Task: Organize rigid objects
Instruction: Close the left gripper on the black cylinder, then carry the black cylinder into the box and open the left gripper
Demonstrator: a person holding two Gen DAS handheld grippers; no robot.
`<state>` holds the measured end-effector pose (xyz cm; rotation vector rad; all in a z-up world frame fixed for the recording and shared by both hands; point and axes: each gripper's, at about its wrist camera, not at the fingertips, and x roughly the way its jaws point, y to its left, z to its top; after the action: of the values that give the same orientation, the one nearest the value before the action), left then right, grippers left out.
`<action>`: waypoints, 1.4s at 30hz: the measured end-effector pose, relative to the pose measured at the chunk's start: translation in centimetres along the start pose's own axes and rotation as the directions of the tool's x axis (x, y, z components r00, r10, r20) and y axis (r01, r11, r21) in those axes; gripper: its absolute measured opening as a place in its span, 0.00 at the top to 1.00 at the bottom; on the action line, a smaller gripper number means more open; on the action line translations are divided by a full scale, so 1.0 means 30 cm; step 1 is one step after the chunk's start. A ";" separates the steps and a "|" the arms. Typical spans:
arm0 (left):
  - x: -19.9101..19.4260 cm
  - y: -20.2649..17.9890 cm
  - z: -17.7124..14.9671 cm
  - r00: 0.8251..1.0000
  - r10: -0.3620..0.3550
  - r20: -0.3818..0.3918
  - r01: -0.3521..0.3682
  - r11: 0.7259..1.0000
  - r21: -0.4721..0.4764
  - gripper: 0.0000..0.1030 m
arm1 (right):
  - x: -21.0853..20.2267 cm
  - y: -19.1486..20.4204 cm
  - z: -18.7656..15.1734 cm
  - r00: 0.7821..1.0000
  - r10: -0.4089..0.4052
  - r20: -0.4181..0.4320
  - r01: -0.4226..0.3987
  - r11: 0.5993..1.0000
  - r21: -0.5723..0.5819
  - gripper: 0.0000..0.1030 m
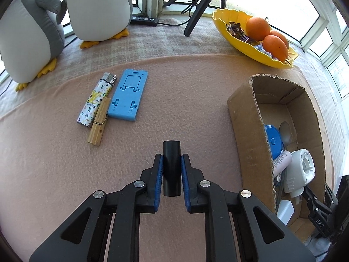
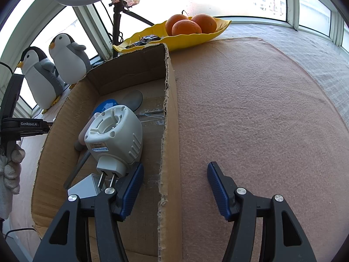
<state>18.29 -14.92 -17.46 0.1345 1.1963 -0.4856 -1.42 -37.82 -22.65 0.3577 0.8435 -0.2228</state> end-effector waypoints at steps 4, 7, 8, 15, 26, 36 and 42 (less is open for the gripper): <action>-0.069 -0.040 -0.023 0.999 -0.018 0.034 0.016 0.999 0.043 0.85 | 0.000 -0.002 -0.001 1.000 0.000 0.000 0.000 1.000 -0.001 0.45; -0.111 -0.081 -0.029 0.998 -0.041 0.055 0.037 0.997 0.070 0.85 | 0.000 -0.002 -0.001 1.000 0.000 0.000 0.000 1.000 0.000 0.45; -0.120 -0.096 -0.026 0.997 -0.049 0.061 0.044 0.996 0.077 0.85 | 0.000 0.000 0.000 1.000 0.000 0.000 0.000 1.000 0.000 0.45; -0.183 -0.195 -0.032 0.991 -0.088 0.097 0.073 0.987 0.147 0.85 | 0.002 0.000 -0.001 1.000 -0.001 0.000 0.001 1.000 -0.001 0.45; -0.194 -0.399 -0.090 0.988 -0.130 0.082 0.101 0.952 0.287 0.85 | 0.005 -0.001 -0.002 1.000 -0.002 -0.001 0.002 1.000 -0.002 0.45; -0.148 -0.472 -0.106 0.990 -0.134 0.051 0.111 0.941 0.320 0.85 | 0.005 -0.002 -0.002 1.000 -0.001 0.000 0.001 1.000 -0.002 0.45; -0.131 -0.477 -0.113 0.992 -0.118 0.041 0.099 0.941 0.324 0.85 | 0.008 -0.003 -0.001 1.000 0.001 0.001 -0.001 1.000 0.000 0.44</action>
<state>8.13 -25.33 -12.94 0.3334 1.0624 -0.7768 -1.34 -37.91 -22.87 0.3580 0.8425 -0.2220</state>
